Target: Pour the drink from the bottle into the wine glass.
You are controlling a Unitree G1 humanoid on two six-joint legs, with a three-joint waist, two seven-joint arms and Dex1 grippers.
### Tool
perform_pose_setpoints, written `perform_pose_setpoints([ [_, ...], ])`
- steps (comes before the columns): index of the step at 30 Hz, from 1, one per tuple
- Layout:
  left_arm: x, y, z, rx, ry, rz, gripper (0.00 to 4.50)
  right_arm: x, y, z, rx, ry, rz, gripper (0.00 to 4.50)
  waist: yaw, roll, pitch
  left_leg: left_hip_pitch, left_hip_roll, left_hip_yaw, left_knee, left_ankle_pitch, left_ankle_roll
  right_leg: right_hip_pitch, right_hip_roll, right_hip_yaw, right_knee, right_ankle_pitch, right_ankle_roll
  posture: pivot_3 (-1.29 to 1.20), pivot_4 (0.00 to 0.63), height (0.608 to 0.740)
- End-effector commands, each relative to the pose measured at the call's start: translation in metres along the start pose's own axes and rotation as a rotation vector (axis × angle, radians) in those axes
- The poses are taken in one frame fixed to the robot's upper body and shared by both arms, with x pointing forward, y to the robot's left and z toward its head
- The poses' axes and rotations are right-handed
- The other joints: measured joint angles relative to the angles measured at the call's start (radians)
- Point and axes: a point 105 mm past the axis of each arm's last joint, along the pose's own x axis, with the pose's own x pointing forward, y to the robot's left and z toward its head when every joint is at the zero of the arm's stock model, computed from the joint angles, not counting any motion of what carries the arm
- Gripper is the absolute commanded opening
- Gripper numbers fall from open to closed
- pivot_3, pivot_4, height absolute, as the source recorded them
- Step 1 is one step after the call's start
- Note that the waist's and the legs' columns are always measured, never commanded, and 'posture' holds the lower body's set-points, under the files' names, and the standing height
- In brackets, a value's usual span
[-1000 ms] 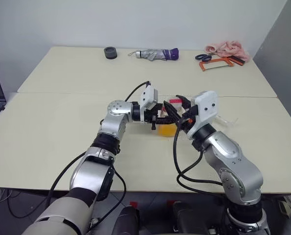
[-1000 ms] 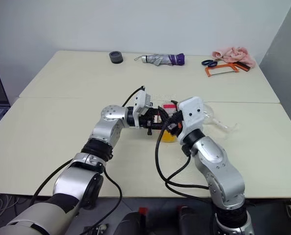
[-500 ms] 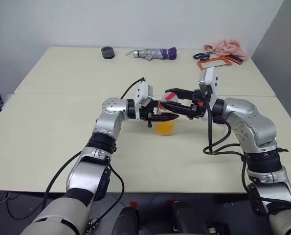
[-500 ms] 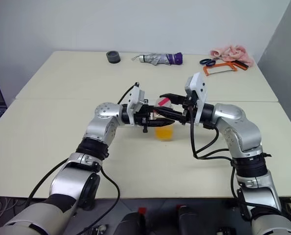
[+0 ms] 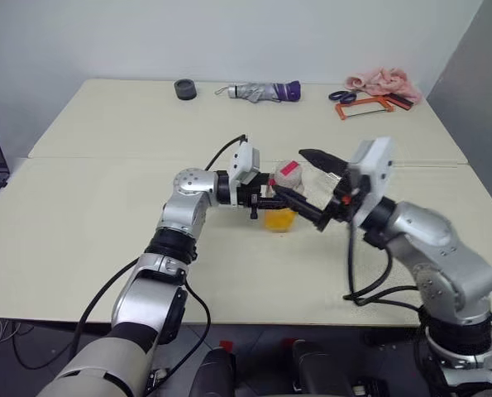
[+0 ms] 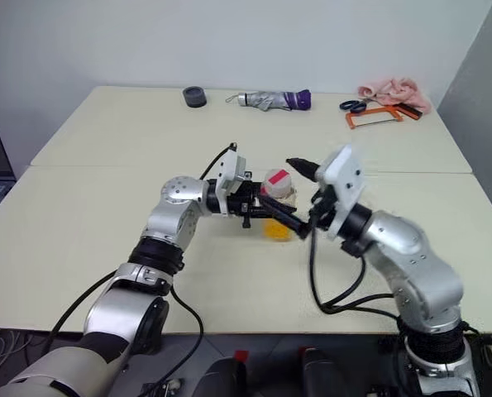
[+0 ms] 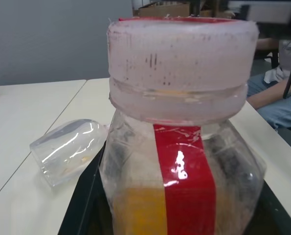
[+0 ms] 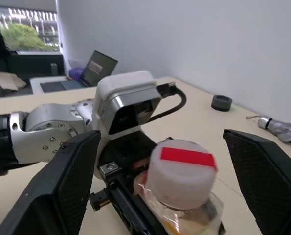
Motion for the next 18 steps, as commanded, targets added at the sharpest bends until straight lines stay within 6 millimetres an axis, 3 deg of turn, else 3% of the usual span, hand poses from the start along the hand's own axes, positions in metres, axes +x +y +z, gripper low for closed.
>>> perform_pose_setpoints([
  [1,0.004,0.001,0.011,0.043,-0.024,-0.012,1.71,0.007,0.000,0.005,-0.088,-0.020,-0.049,4.27,0.001,0.000,0.000,0.000,0.000,0.000,0.000,0.000,0.000,0.000,0.000,0.000,0.000,0.000,0.000,0.00,0.150,0.740],
  [10,0.006,0.000,0.011,0.041,-0.034,-0.015,1.71,0.008,-0.024,0.003,-0.091,-0.036,-0.166,4.27,0.003,0.000,0.000,0.000,0.000,0.000,0.000,0.000,0.000,0.000,0.000,0.000,0.000,0.000,0.000,0.00,0.150,0.740],
  [18,0.004,0.000,0.009,0.036,-0.033,-0.005,1.71,0.000,-0.031,0.000,-0.073,-0.020,-0.201,4.27,0.002,0.000,0.000,0.000,0.000,0.000,0.000,0.000,0.000,0.000,0.000,0.000,0.000,0.000,0.000,0.00,0.150,0.740],
])
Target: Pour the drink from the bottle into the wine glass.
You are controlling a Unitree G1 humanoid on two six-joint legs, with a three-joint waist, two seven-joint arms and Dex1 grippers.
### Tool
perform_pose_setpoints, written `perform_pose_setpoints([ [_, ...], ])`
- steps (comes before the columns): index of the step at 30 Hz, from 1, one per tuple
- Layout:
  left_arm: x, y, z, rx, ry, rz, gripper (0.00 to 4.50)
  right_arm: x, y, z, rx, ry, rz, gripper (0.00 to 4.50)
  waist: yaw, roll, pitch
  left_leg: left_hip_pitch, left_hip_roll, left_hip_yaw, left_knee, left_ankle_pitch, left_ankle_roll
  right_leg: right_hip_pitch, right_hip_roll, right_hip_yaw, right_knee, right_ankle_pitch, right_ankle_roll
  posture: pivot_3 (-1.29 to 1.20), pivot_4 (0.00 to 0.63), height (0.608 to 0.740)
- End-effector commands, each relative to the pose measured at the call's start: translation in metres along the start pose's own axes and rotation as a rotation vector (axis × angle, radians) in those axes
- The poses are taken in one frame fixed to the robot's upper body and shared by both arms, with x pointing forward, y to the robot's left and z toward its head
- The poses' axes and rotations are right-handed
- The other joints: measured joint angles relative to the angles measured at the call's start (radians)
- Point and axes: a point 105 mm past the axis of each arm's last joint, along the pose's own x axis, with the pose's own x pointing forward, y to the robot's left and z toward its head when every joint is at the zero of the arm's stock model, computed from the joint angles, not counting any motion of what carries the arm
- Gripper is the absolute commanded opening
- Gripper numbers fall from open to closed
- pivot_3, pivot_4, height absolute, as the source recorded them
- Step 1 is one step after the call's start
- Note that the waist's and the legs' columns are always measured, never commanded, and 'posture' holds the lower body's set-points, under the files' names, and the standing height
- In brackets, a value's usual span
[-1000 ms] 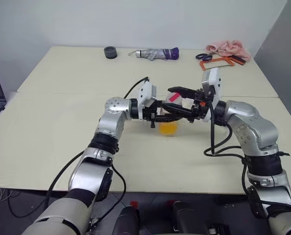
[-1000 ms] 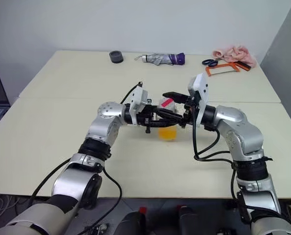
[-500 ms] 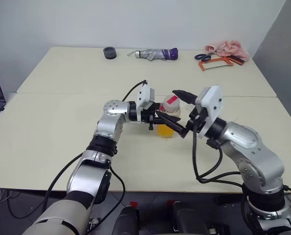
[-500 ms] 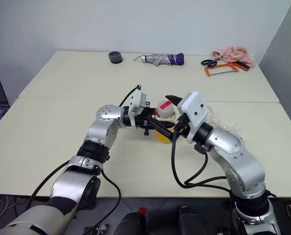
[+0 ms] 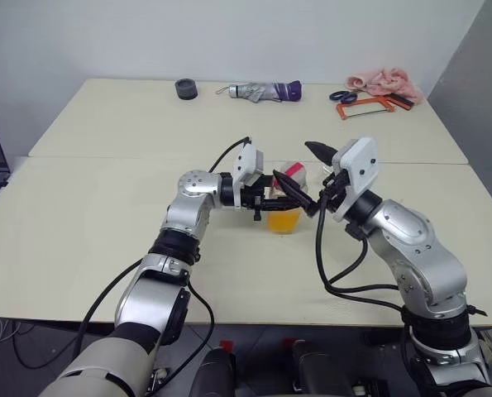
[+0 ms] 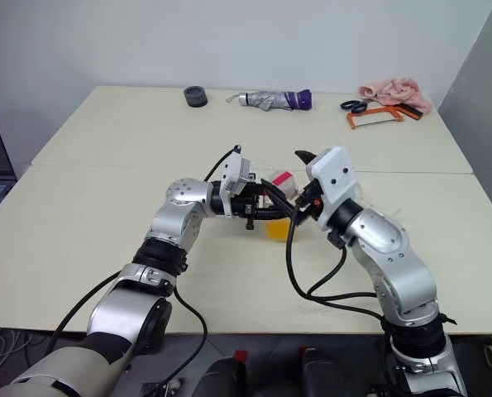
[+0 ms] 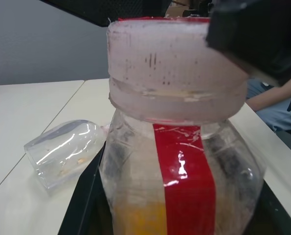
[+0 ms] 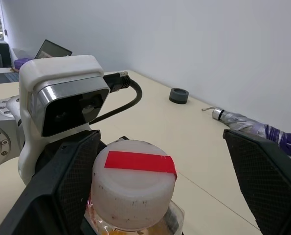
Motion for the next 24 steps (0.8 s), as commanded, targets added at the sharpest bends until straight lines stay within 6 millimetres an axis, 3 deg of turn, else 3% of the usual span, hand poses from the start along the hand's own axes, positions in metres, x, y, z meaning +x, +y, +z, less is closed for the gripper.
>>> perform_pose_setpoints([
  [1,0.000,0.001,0.012,0.047,-0.031,0.002,1.71,-0.007,-0.010,0.006,-0.044,-0.013,-0.040,4.27,0.000,0.000,0.000,0.000,0.000,0.000,0.000,0.000,0.000,0.000,0.000,0.000,0.000,0.000,0.000,0.00,0.150,0.740],
  [12,-0.002,0.000,0.011,0.044,-0.028,0.006,1.71,-0.021,-0.027,0.002,-0.065,0.025,-0.099,4.27,0.000,0.000,0.000,0.000,0.000,0.000,0.000,0.000,0.000,0.000,0.000,0.000,0.000,0.000,0.000,0.00,0.150,0.740],
  [24,-0.003,0.001,0.010,0.041,-0.022,0.007,1.71,-0.031,-0.005,0.010,0.026,0.004,0.042,4.27,0.000,0.000,0.000,0.000,0.000,0.000,0.000,0.000,0.000,0.000,0.000,0.000,0.000,0.000,0.000,0.00,0.150,0.740],
])
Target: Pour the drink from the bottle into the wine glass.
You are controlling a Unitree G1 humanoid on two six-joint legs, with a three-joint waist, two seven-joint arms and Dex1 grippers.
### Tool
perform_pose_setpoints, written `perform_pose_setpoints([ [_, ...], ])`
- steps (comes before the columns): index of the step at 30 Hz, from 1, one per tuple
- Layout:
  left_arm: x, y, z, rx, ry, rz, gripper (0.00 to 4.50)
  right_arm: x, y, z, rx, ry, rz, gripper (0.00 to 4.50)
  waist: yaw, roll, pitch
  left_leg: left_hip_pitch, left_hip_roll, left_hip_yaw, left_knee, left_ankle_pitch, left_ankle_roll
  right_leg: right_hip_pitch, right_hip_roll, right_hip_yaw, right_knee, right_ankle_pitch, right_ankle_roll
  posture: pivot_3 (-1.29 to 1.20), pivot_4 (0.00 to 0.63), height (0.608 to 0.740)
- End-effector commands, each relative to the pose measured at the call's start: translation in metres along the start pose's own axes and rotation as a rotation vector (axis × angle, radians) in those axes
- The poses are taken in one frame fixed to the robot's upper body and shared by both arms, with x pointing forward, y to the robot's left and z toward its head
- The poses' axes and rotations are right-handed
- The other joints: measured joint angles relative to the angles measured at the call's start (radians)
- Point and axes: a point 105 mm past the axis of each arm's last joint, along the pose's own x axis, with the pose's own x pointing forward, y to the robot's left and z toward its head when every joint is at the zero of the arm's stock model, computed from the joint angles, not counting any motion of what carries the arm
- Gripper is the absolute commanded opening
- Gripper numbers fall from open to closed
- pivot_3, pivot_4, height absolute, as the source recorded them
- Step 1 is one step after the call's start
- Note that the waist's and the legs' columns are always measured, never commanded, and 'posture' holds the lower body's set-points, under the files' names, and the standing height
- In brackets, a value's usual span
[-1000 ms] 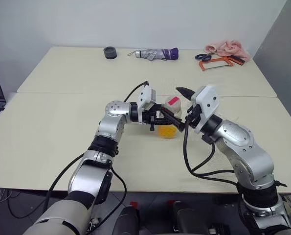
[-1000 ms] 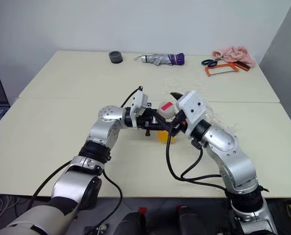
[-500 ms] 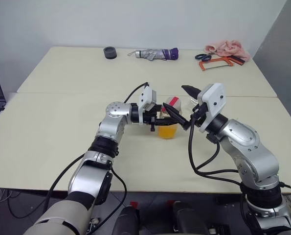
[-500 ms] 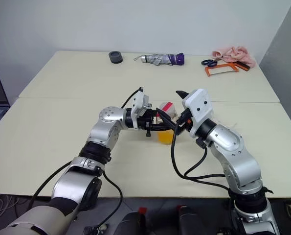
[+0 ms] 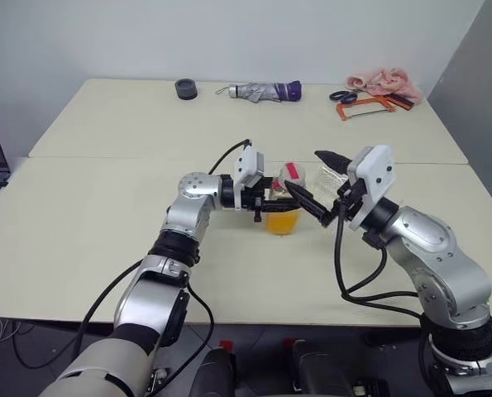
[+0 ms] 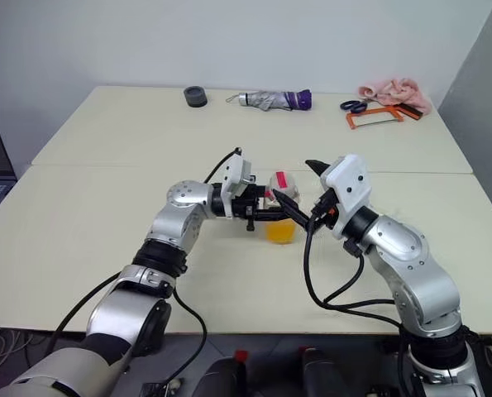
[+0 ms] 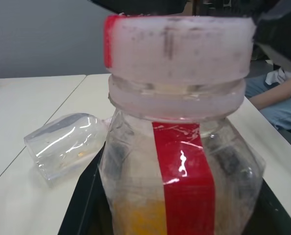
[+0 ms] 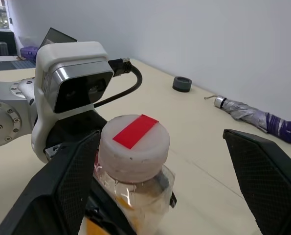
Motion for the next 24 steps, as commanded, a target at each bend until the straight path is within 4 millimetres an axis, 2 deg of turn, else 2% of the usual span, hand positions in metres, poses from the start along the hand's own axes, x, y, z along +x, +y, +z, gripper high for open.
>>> perform_pose_setpoints([
  [1,-0.001,0.001,0.015,0.054,-0.040,-0.009,1.71,-0.007,0.001,0.015,-0.001,-0.048,0.016,4.27,0.000,0.000,0.000,0.000,0.000,0.000,0.000,0.000,0.000,0.000,0.000,0.000,0.000,0.000,0.000,0.00,0.150,0.740],
  [5,-0.002,0.001,0.015,0.054,-0.040,-0.006,1.71,-0.015,-0.002,0.015,0.001,-0.032,0.033,4.27,0.001,0.000,0.000,0.000,0.000,0.000,0.000,0.000,0.000,0.000,0.000,0.000,0.000,0.000,0.000,0.00,0.150,0.740],
  [11,-0.003,0.001,0.015,0.054,-0.040,-0.008,1.71,-0.018,0.017,0.024,0.033,-0.042,0.153,4.27,0.000,0.000,0.000,0.000,0.000,0.000,0.000,0.000,0.000,0.000,0.000,0.000,0.000,0.000,0.000,0.00,0.150,0.740],
  [19,0.001,0.001,0.017,0.054,-0.043,-0.018,1.71,0.019,0.011,0.022,-0.089,-0.058,0.030,4.27,-0.002,0.000,0.000,0.000,0.000,0.000,0.000,0.000,0.000,0.000,0.001,0.000,0.000,0.000,0.000,0.00,0.150,0.740],
  [24,0.002,0.001,0.018,0.057,-0.048,-0.017,1.71,0.022,0.008,0.018,-0.117,-0.049,0.012,4.27,0.001,0.000,0.000,0.000,0.000,0.000,0.000,0.000,0.000,0.000,0.000,0.000,0.000,0.000,0.000,0.00,0.150,0.740],
])
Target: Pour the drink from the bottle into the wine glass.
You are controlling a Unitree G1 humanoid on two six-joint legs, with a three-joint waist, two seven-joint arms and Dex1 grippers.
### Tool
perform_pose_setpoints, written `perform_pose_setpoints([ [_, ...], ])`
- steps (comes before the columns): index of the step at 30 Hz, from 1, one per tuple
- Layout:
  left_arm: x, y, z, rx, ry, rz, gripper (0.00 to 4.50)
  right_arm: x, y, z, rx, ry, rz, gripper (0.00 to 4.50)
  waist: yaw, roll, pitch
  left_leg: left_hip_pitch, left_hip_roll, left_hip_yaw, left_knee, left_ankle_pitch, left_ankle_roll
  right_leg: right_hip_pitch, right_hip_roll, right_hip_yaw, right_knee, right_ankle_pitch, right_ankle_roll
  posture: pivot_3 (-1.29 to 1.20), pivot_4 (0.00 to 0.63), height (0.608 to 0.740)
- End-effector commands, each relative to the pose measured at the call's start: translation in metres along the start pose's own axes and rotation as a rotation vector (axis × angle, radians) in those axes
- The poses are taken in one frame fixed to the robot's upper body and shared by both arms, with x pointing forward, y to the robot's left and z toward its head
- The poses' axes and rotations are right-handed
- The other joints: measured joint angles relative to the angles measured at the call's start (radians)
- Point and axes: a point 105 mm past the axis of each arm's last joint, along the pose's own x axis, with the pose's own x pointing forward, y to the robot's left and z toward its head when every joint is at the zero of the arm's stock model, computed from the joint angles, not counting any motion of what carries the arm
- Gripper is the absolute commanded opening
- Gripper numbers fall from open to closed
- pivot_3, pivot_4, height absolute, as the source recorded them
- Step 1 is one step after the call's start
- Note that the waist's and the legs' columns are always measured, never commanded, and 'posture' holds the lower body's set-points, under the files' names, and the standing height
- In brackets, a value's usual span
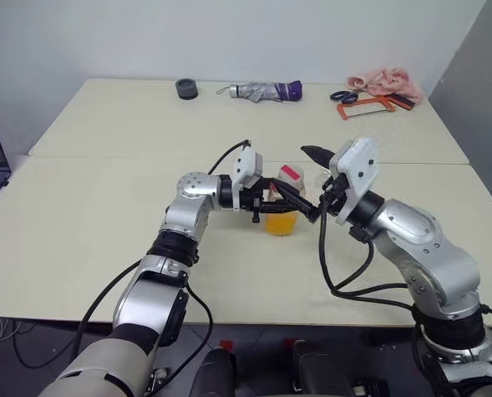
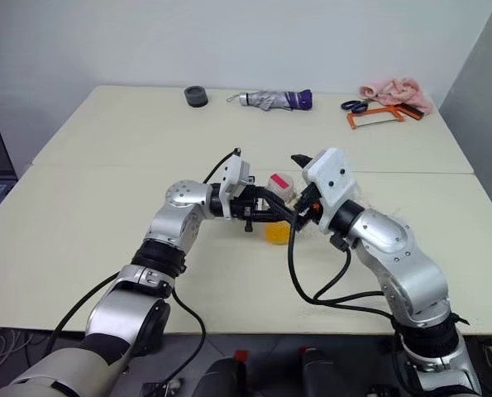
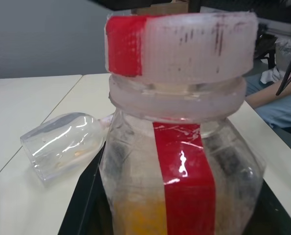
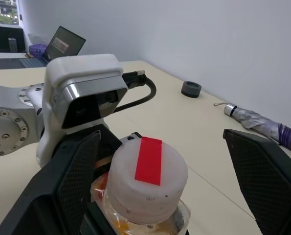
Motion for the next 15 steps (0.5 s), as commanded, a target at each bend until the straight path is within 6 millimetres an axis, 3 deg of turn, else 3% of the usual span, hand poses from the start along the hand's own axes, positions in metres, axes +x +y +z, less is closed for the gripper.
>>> perform_pose_setpoints([
  [1,0.002,0.003,0.017,0.057,-0.043,0.000,1.71,-0.001,-0.004,0.010,-0.048,-0.041,-0.021,4.27,0.001,0.000,0.000,0.000,0.000,0.000,0.000,0.000,0.000,0.000,0.000,0.000,0.000,0.000,0.000,0.00,0.150,0.740],
  [15,0.000,0.003,0.016,0.055,-0.037,0.002,1.71,-0.012,-0.015,0.001,-0.010,-0.007,-0.076,4.27,0.003,0.000,0.000,0.000,0.000,0.000,0.000,0.000,0.000,0.000,0.000,0.000,0.000,0.000,0.000,0.00,0.150,0.740],
])
